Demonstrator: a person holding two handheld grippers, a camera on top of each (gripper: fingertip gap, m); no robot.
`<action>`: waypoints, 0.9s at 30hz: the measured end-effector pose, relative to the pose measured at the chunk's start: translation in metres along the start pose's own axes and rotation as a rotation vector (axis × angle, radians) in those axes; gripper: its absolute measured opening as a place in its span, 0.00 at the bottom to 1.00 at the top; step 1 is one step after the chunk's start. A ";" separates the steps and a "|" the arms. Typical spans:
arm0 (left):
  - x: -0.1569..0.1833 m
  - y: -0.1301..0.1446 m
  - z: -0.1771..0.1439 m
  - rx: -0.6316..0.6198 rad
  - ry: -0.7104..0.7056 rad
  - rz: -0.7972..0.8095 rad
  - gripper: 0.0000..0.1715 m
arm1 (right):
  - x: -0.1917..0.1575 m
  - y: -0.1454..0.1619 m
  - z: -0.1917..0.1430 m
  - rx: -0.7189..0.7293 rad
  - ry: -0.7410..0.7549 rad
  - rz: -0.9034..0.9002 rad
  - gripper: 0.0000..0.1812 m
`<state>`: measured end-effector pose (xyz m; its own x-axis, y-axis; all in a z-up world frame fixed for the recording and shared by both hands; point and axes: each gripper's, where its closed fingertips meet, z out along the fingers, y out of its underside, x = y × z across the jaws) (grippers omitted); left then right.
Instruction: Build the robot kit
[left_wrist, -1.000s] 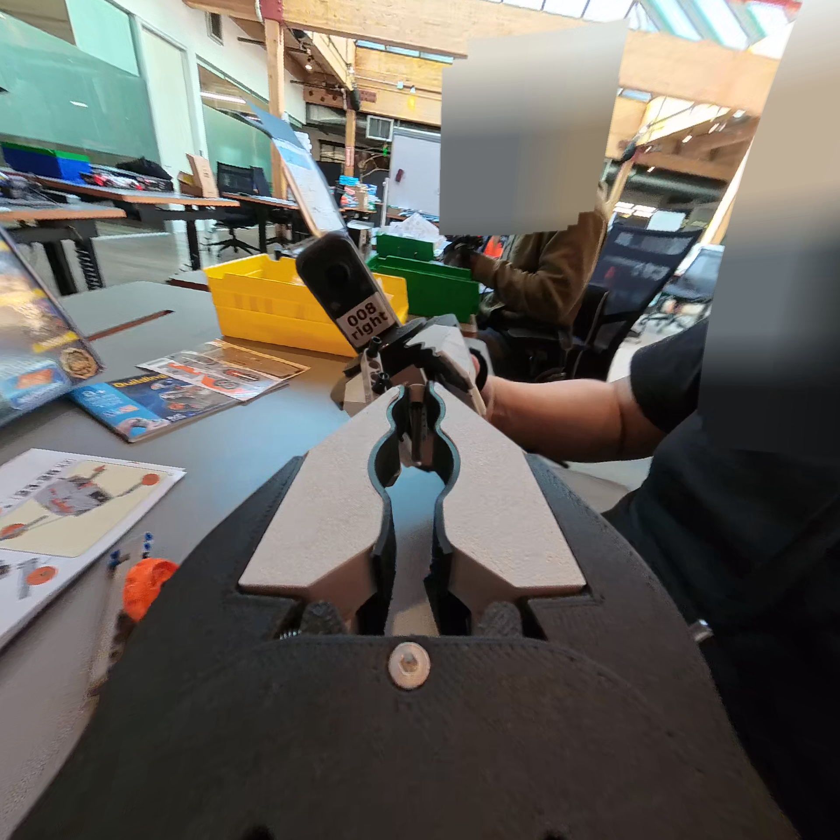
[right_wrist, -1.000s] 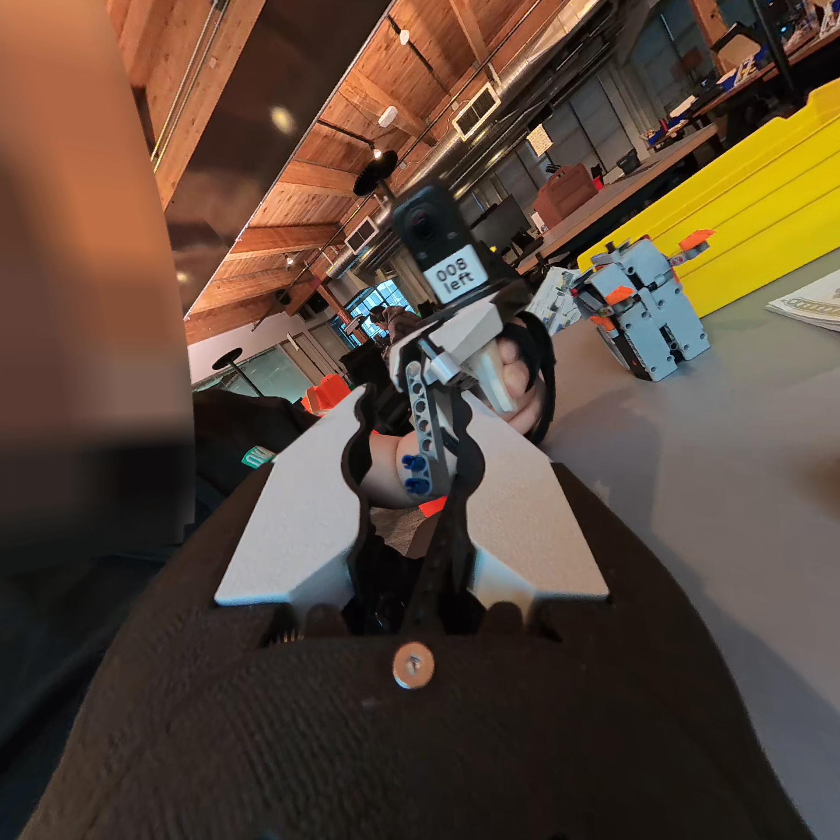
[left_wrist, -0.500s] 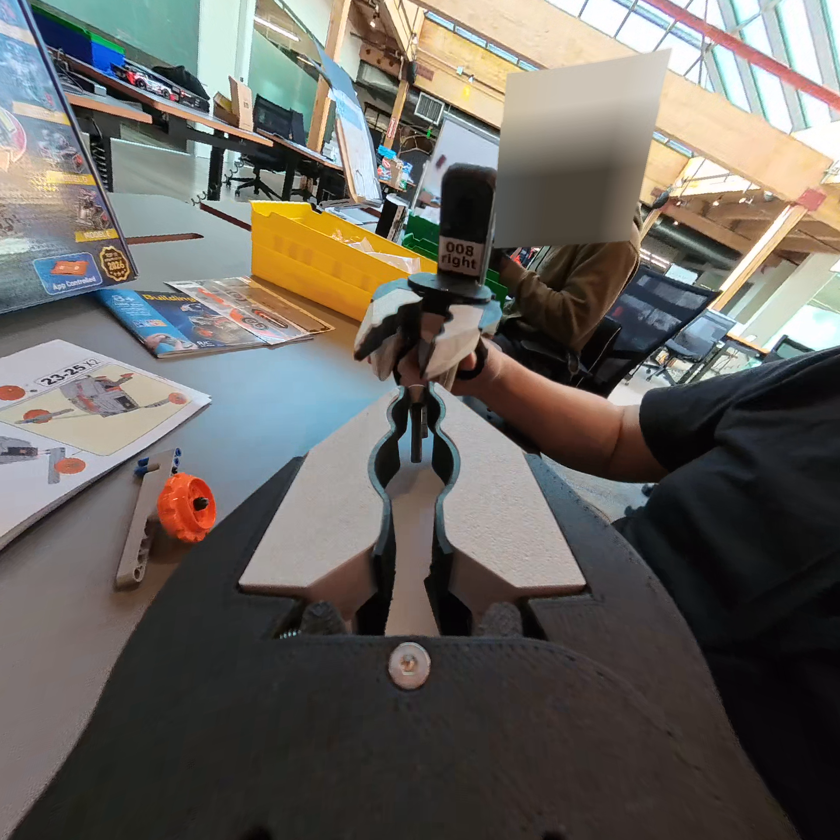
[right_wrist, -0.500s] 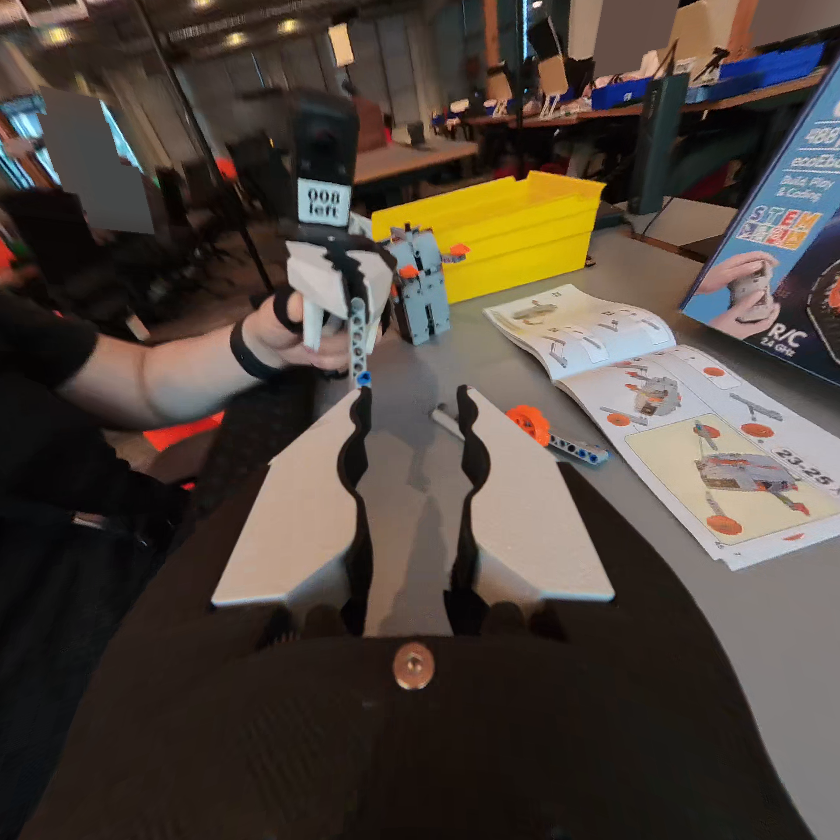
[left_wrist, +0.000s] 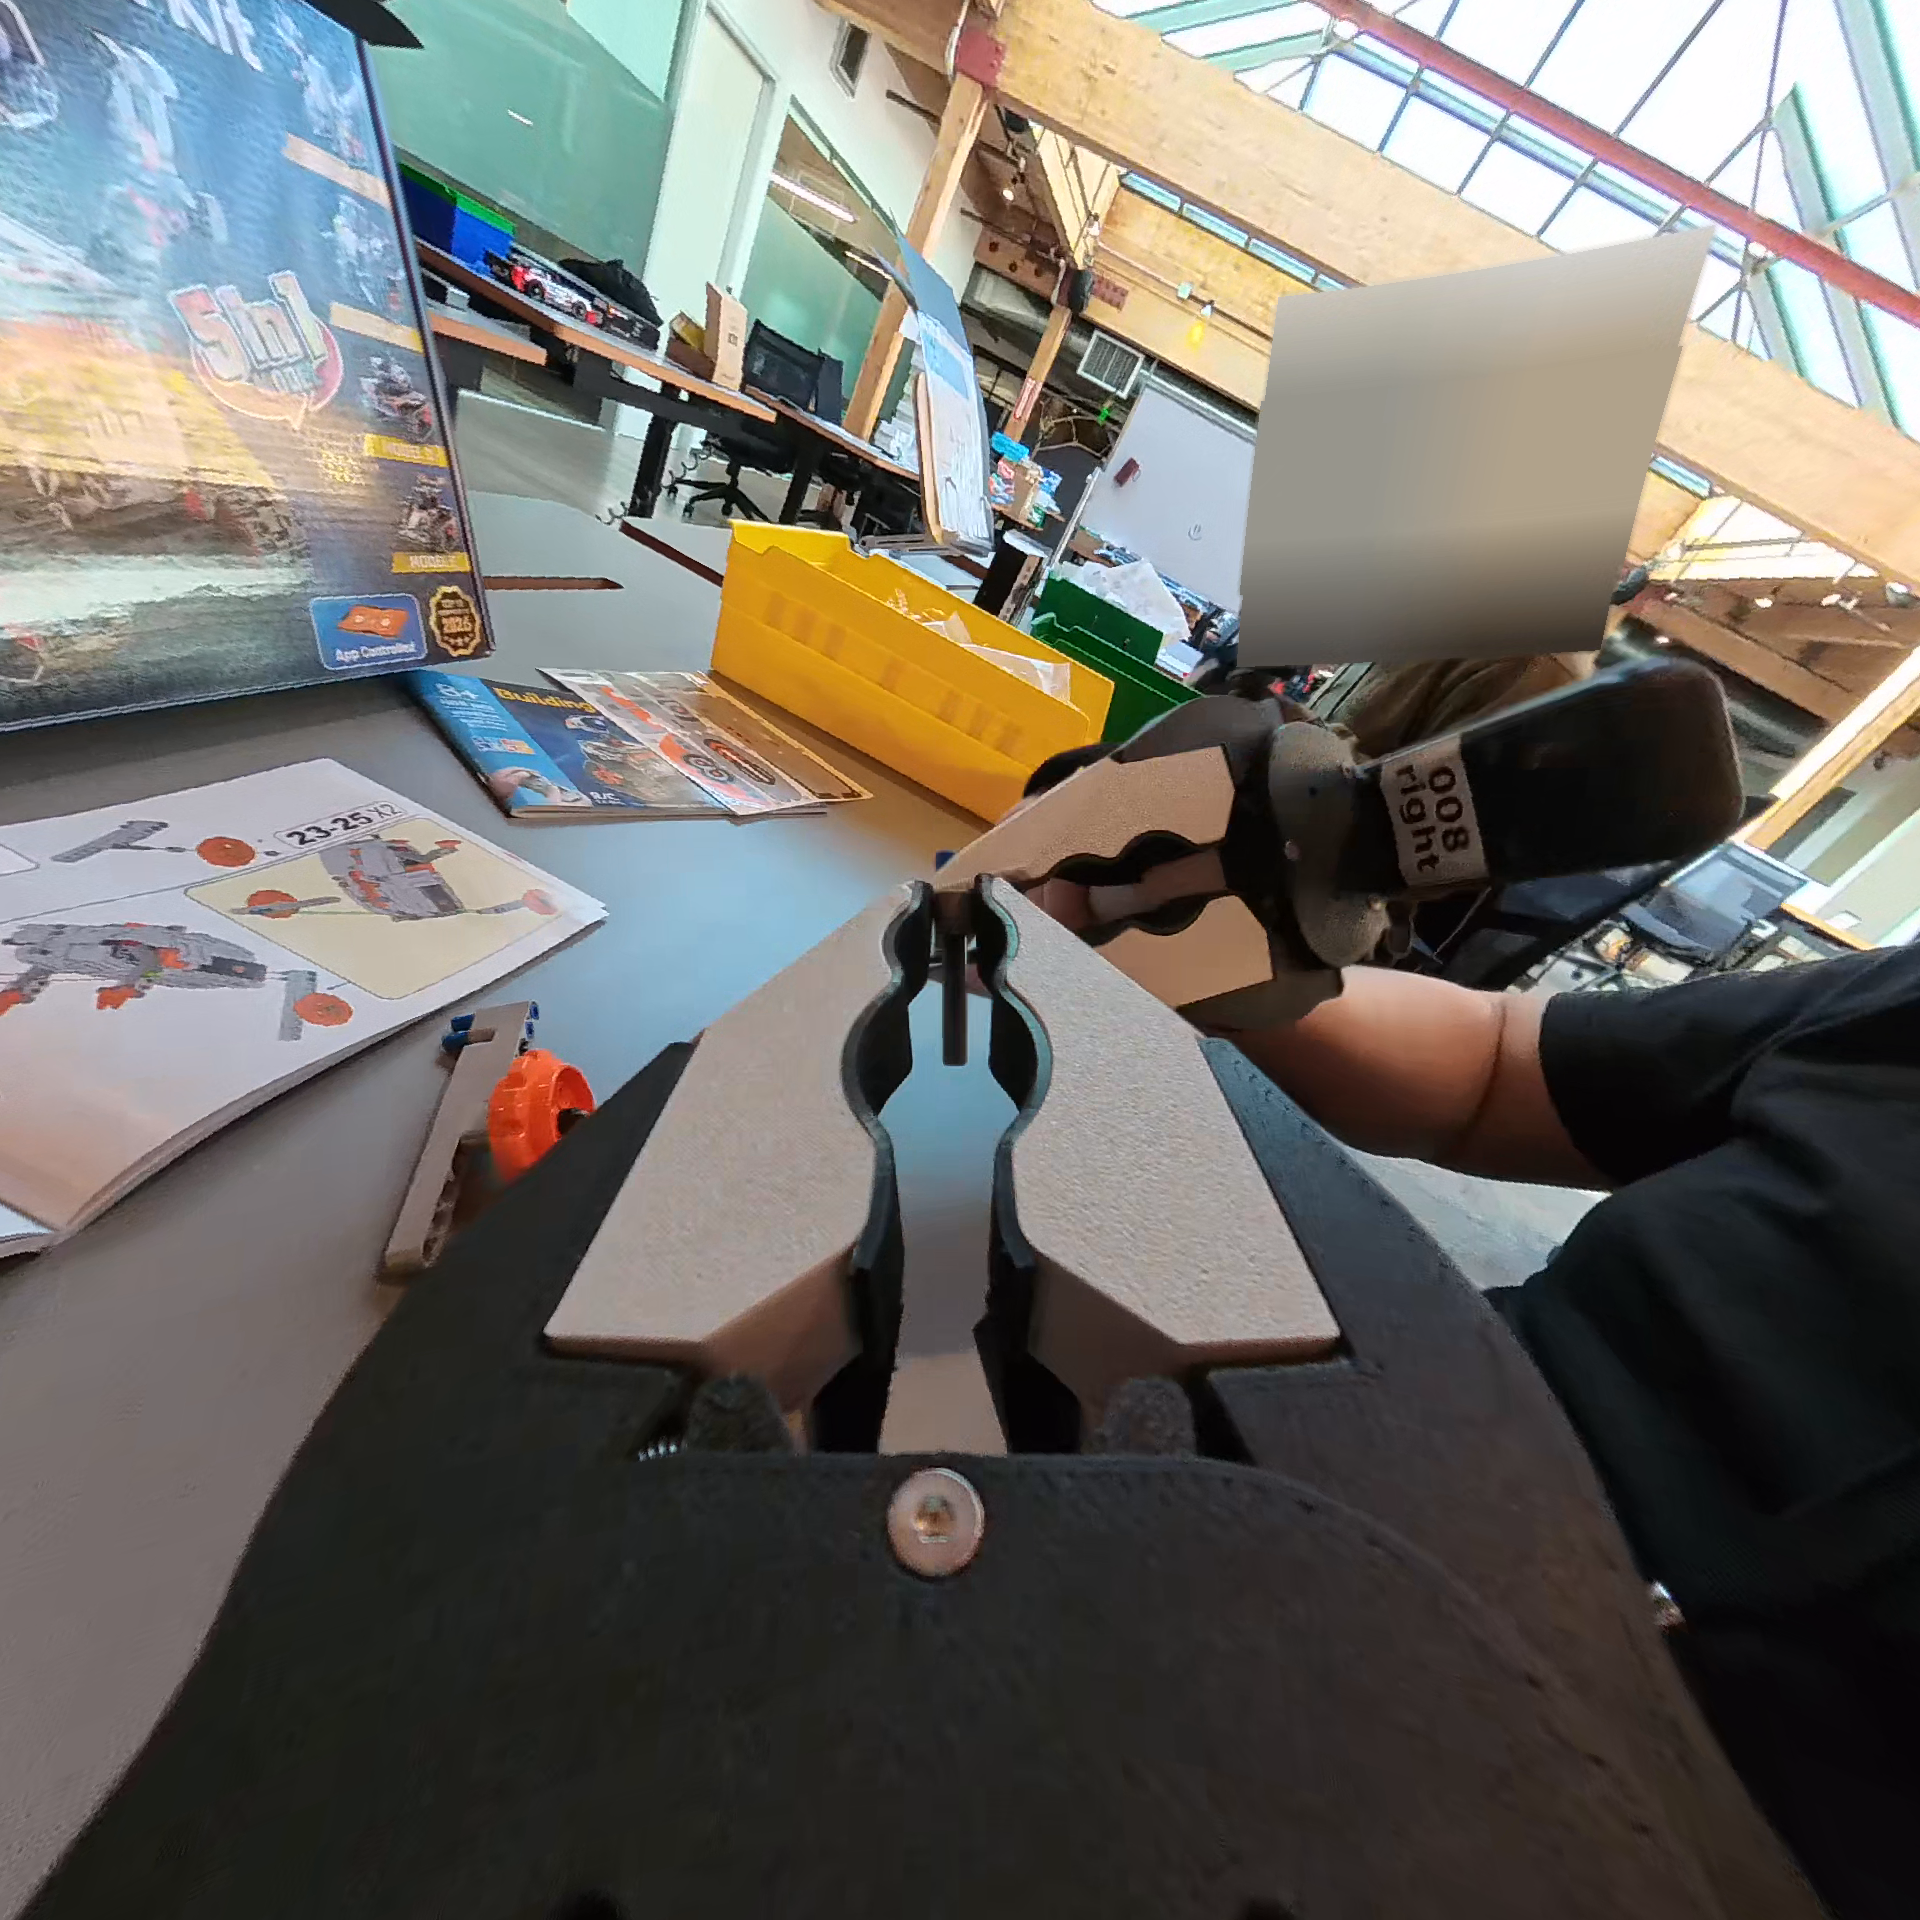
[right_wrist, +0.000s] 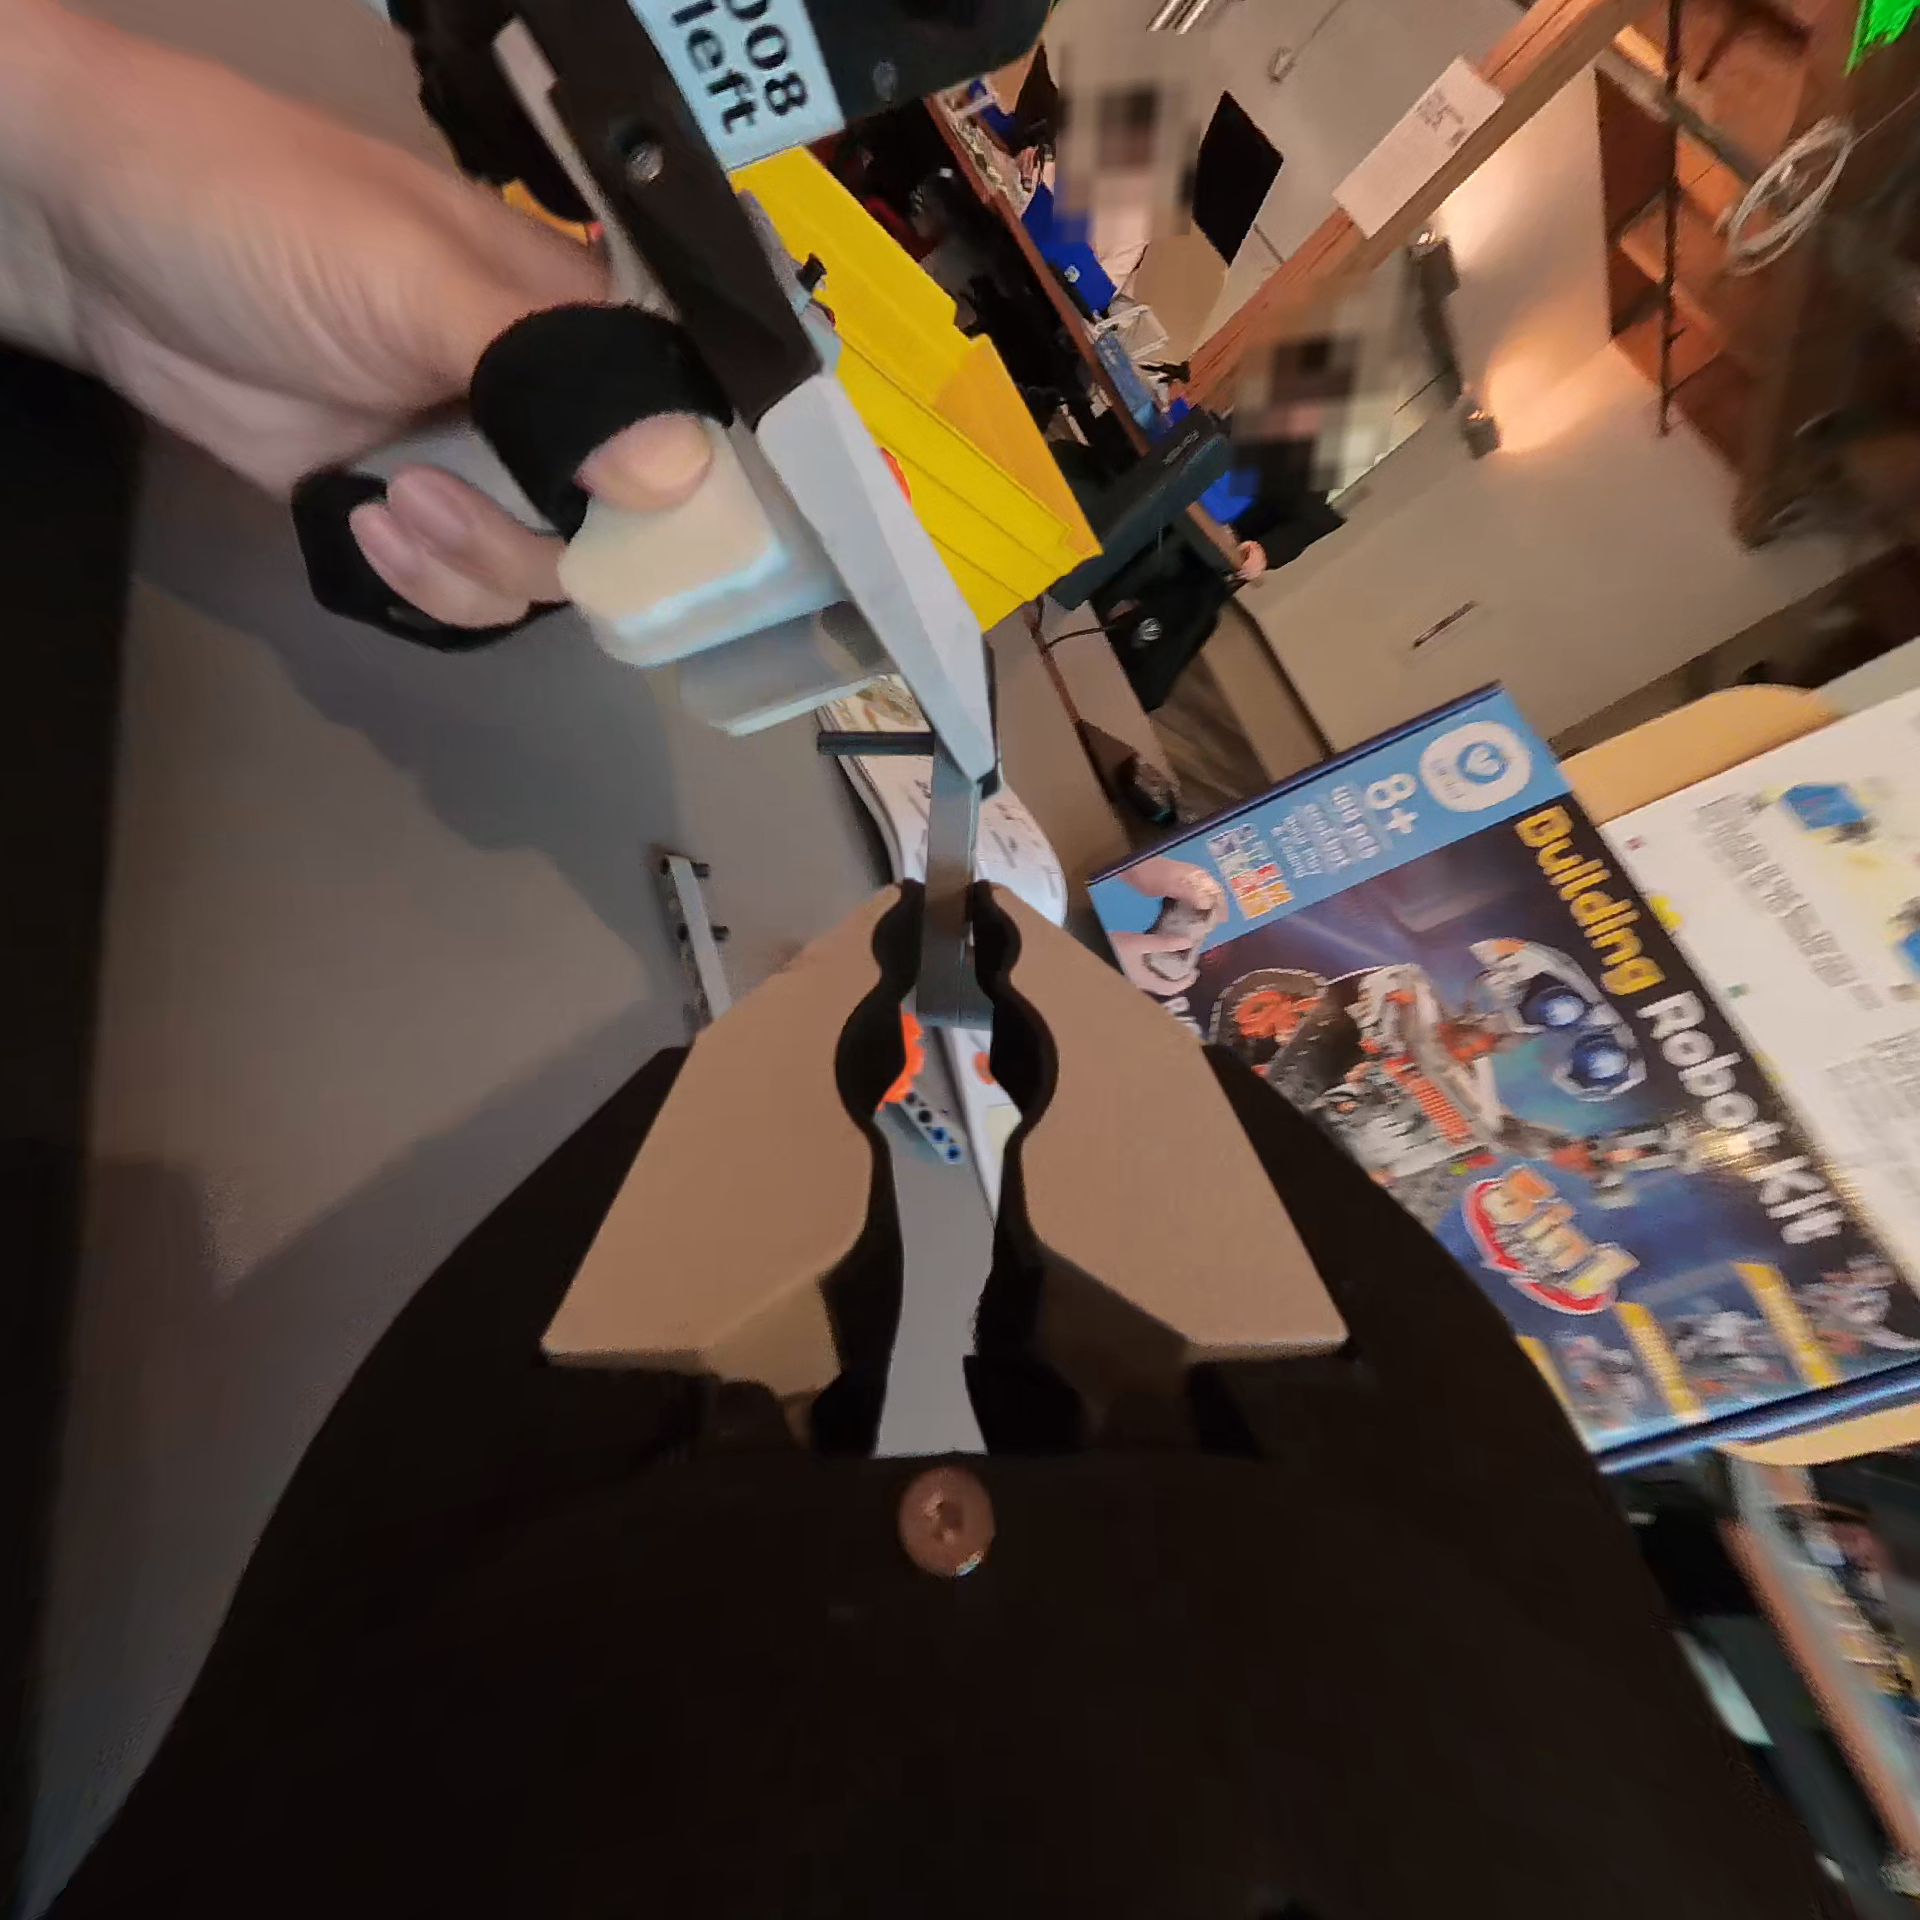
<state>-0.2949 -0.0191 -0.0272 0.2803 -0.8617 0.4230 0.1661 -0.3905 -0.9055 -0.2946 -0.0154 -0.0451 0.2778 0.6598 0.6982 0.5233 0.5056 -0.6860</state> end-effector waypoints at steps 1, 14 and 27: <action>0.002 0.000 0.000 -0.002 0.018 -0.007 0.03 | 0.001 0.000 -0.001 -0.008 0.017 -0.063 0.04; -0.005 0.026 0.001 -0.170 0.036 -0.092 0.06 | -0.010 0.012 -0.002 -0.050 0.048 -0.376 0.04; -0.006 0.006 -0.007 -0.066 0.022 -0.079 0.03 | 0.058 -0.028 -0.044 0.287 0.307 0.124 0.18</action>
<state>-0.3022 -0.0187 -0.0352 0.2477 -0.8339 0.4932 0.1244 -0.4775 -0.8698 -0.2578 -0.0152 0.0237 0.5738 0.5516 0.6054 0.2380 0.5950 -0.7677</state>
